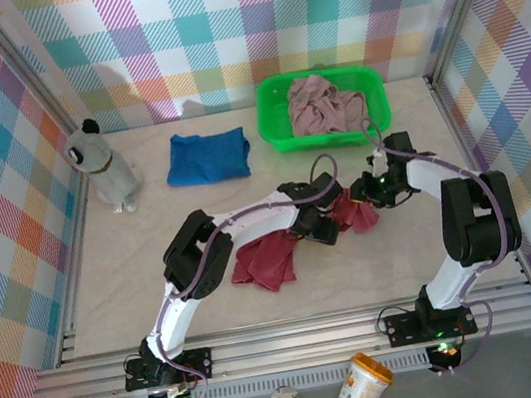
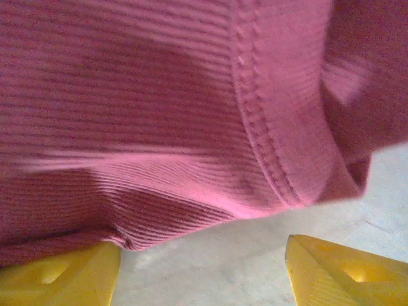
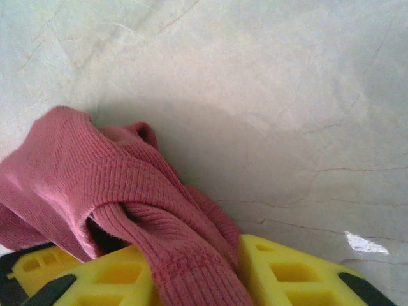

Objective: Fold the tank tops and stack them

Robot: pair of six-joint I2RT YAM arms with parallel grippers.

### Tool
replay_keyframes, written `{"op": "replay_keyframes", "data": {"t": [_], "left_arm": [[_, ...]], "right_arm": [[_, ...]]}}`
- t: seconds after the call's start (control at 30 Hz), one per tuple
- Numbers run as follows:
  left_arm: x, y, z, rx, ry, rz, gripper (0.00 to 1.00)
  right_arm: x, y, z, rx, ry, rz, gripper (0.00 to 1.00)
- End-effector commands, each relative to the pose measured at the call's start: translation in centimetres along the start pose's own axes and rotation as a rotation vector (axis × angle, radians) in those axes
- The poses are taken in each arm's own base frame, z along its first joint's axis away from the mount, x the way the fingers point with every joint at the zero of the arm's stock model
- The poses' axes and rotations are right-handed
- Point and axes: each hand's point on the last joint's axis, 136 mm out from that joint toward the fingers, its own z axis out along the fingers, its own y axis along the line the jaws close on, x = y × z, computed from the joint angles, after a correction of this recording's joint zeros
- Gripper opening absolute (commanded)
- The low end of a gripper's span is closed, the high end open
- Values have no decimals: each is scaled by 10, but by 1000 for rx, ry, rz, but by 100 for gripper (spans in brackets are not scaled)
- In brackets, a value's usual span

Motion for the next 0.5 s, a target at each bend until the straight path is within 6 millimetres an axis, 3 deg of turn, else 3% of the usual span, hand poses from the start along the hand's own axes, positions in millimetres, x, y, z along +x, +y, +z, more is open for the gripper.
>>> {"op": "replay_keyframes", "data": {"t": [0.0, 0.17, 0.47], "left_arm": [[-7, 27, -17, -152, -32, 9, 66], [-14, 36, -36, -201, -73, 22, 66], [-29, 52, -32, -250, -93, 19, 71]], "right_arm": [[5, 1, 0, -30, 4, 7, 30], [9, 2, 8, -63, 26, 28, 23], [15, 1, 13, -82, 44, 40, 21]]}}
